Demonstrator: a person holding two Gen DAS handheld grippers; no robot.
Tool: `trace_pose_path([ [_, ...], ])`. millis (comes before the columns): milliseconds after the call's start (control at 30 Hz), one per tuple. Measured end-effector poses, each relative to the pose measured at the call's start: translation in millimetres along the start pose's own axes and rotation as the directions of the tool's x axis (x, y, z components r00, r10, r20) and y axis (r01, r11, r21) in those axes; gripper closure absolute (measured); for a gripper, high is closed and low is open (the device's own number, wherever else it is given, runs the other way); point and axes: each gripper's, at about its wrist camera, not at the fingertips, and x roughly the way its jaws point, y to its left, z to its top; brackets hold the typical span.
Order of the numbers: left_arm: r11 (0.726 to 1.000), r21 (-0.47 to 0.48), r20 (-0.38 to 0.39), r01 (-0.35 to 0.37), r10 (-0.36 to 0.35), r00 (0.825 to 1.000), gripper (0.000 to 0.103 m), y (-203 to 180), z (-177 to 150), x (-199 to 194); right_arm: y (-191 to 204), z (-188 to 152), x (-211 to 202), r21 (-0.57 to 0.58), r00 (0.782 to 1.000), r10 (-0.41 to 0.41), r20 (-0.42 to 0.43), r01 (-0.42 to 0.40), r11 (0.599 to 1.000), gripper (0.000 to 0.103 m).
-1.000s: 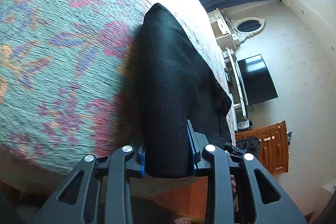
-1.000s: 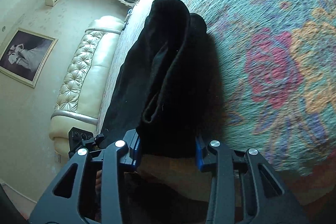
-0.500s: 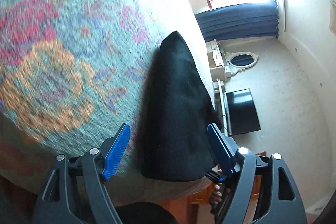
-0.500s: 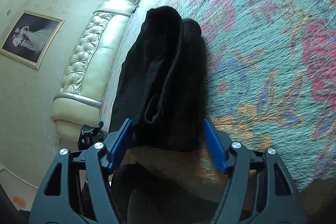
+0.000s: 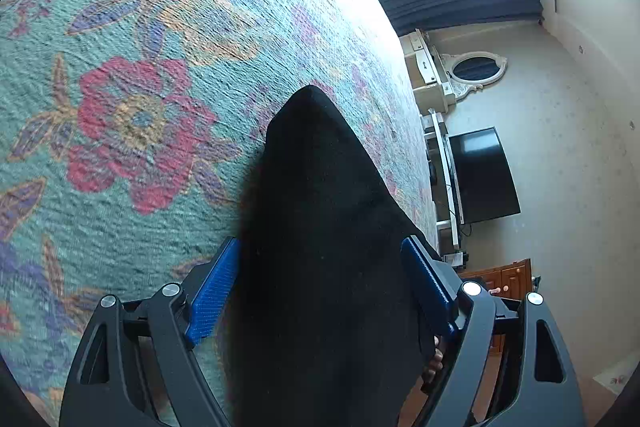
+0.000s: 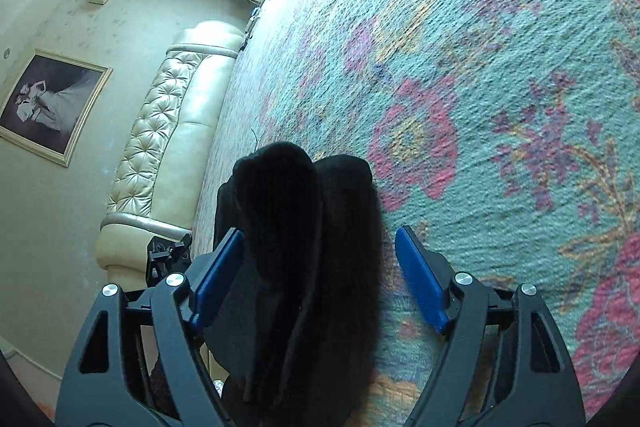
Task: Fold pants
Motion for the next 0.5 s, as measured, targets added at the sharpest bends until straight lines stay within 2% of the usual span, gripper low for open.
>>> trace_pose_path([
  [233,1.0,0.026,-0.059,0.003,-0.001,0.998,0.023,-9.4,17.5,27.8,2.4,21.6,26.0,0.023,0.998,0.068,-0.007,-0.068,0.997,0.025],
  [300,0.997,0.072,-0.056,-0.022,0.026,0.998,0.023,-14.9,16.5,30.8,6.0,24.1,31.2,0.003,0.999,0.047,-0.016,-0.047,0.999,0.028],
  [333,0.992,0.111,-0.047,-0.067,0.073,0.996,0.038,-17.2,12.6,29.4,7.6,24.3,34.3,-0.007,0.999,0.033,-0.018,-0.033,0.999,0.04],
  [367,0.977,0.155,-0.039,-0.144,0.152,0.988,0.057,-20.8,10.2,31.6,7.6,24.3,34.3,-0.007,0.999,0.033,-0.018,-0.033,0.999,0.056],
  [400,0.966,0.184,-0.035,-0.181,0.19,0.981,0.06,-22.4,7.4,32.7,6.8,23.8,37.2,-0.005,0.999,0.023,-0.024,-0.023,1.0,0.06],
  [467,0.958,0.213,-0.009,-0.194,0.2,0.98,0.07,-26.2,3.2,30.8,2.8,21.9,37.1,-0.001,1.0,0.029,-0.012,-0.029,1.0,0.066],
  [500,0.951,0.227,0.0,-0.21,0.216,0.976,0.071,-29.0,1.8,29.9,1.4,18.8,34.7,-0.009,1.0,0.028,-0.006,-0.028,1.0,0.066],
])
